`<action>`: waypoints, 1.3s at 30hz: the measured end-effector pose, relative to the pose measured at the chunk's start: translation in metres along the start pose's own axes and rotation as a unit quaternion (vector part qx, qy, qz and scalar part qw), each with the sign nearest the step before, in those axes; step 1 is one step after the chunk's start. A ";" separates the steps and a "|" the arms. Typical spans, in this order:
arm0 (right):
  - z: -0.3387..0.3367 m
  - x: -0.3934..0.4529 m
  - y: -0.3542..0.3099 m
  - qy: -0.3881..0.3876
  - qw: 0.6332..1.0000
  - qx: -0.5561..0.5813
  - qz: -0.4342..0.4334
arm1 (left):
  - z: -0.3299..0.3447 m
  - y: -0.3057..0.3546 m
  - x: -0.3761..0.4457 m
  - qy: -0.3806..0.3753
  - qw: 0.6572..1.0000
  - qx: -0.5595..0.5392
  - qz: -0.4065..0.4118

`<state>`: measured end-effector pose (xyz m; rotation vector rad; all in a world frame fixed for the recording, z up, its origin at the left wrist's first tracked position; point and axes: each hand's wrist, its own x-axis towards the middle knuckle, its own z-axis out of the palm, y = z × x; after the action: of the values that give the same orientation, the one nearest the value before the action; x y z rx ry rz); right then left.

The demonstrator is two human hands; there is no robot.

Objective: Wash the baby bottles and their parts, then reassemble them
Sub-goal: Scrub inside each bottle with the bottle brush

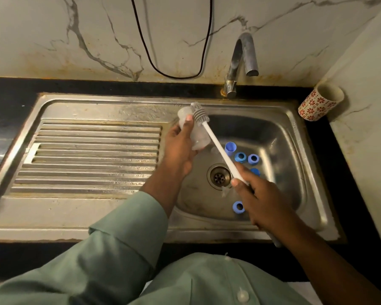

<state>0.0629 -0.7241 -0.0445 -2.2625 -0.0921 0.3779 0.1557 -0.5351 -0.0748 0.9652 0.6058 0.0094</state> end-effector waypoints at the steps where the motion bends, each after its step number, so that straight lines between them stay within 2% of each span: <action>1: 0.000 -0.002 0.000 -0.005 1.000 -0.015 -0.008 | -0.003 0.001 0.002 0.009 1.000 -0.025 0.002; 3: -0.001 -0.011 -0.001 -0.026 0.999 -0.031 -0.018 | -0.006 0.004 0.007 0.025 0.998 -0.061 0.006; 8: 0.000 0.001 -0.007 -0.014 1.000 -0.016 -0.004 | 0.009 -0.009 -0.003 0.023 0.999 -0.023 0.011; 11: 0.001 -0.007 -0.011 -0.026 0.999 -0.028 -0.024 | 0.010 -0.005 0.004 0.055 0.997 -0.043 0.030; 15: 0.004 0.004 -0.008 0.010 1.000 -0.017 0.007 | 0.013 -0.007 0.003 0.073 0.997 -0.040 0.009; 17: 0.009 -0.003 -0.009 -0.012 0.999 -0.039 -0.010 | 0.006 -0.010 0.007 0.100 0.993 -0.069 0.012; 22: 0.003 0.013 -0.010 0.021 0.999 -0.028 0.026 | 0.013 -0.019 0.008 0.085 0.996 -0.014 0.011; 26: 0.007 -0.002 -0.013 0.011 0.999 -0.047 -0.013 | 0.009 -0.007 0.017 0.104 0.993 -0.044 0.017; 29: 0.006 0.007 -0.013 0.025 0.999 -0.029 0.009 | 0.009 -0.008 0.014 0.075 0.997 -0.005 0.002; 33: 0.011 -0.006 -0.015 -0.006 0.998 -0.057 -0.034 | -0.002 -0.001 0.023 0.087 0.993 -0.072 0.015; 37: 0.004 0.010 -0.016 0.012 0.999 -0.018 0.032 | 0.004 -0.002 0.020 0.072 0.997 -0.004 0.013; 39: 0.004 0.006 -0.021 0.007 0.999 -0.034 -0.001 | 0.004 0.005 0.023 0.087 0.996 -0.030 0.019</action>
<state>0.0691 -0.7064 -0.0328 -2.3323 -0.1012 0.3617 0.1781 -0.5296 -0.0804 0.9224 0.7435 0.1455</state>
